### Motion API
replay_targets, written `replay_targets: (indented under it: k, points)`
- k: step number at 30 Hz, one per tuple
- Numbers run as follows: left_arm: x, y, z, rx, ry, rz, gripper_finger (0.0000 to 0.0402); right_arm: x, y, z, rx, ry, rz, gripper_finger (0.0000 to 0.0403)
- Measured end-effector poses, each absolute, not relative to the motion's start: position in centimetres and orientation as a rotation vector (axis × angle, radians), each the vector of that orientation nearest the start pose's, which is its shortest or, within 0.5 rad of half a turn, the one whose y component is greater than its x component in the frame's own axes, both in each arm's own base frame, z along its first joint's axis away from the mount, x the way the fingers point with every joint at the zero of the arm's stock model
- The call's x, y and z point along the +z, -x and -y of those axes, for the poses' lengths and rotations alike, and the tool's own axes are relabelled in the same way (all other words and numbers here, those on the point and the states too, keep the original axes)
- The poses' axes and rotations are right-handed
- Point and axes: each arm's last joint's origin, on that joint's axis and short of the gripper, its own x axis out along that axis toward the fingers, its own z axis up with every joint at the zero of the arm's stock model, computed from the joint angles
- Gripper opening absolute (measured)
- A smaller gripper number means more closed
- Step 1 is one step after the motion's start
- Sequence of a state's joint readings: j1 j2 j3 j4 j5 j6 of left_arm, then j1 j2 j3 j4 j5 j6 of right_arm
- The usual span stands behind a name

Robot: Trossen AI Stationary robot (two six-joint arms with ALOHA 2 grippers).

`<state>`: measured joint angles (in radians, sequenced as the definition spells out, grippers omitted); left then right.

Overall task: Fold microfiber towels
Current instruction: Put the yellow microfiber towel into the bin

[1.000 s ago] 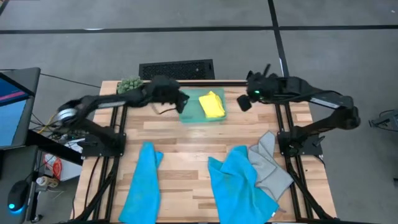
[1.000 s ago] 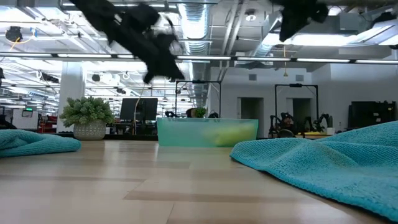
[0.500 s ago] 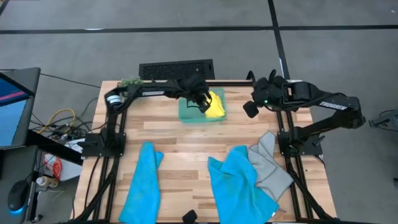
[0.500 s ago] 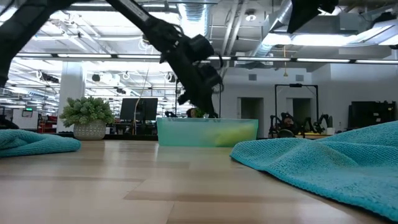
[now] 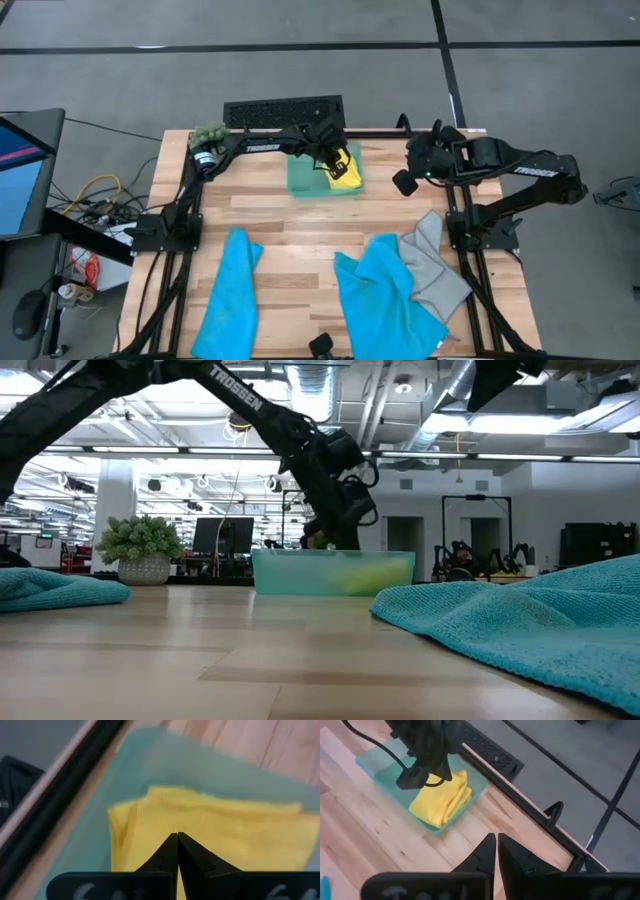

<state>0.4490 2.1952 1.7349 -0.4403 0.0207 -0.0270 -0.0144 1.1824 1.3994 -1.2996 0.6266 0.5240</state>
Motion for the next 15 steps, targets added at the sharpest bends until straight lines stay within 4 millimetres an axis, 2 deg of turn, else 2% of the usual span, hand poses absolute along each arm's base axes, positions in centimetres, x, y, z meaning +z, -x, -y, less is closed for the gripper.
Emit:
replay_targets:
  k: [3,6,10,13,15]
  points:
    - [19.7,-43.6,-20.7,0.365,0.271,-0.865,0.0000,37.8,-18.9,1.7,-0.812,-0.120,-0.865,0.0043]
    - [20.5,-44.2,-19.7,0.303,0.293,-0.868,0.0000,37.8,-18.8,1.4,-0.798,-0.112,-0.871,0.0043]
    - [21.2,-45.6,-15.4,0.260,0.200,-0.927,0.0000,37.7,-18.7,0.7,-0.782,-0.116,-0.880,0.0043]
    - [20.7,-46.6,-12.2,0.343,0.038,-0.968,0.0000,37.7,-18.6,0.1,-0.763,-0.121,-0.875,0.0043]
    - [20.1,-47.2,-11.8,0.419,-0.021,-0.951,0.0000,37.7,-18.6,-0.3,-0.747,-0.119,-0.872,0.0043]
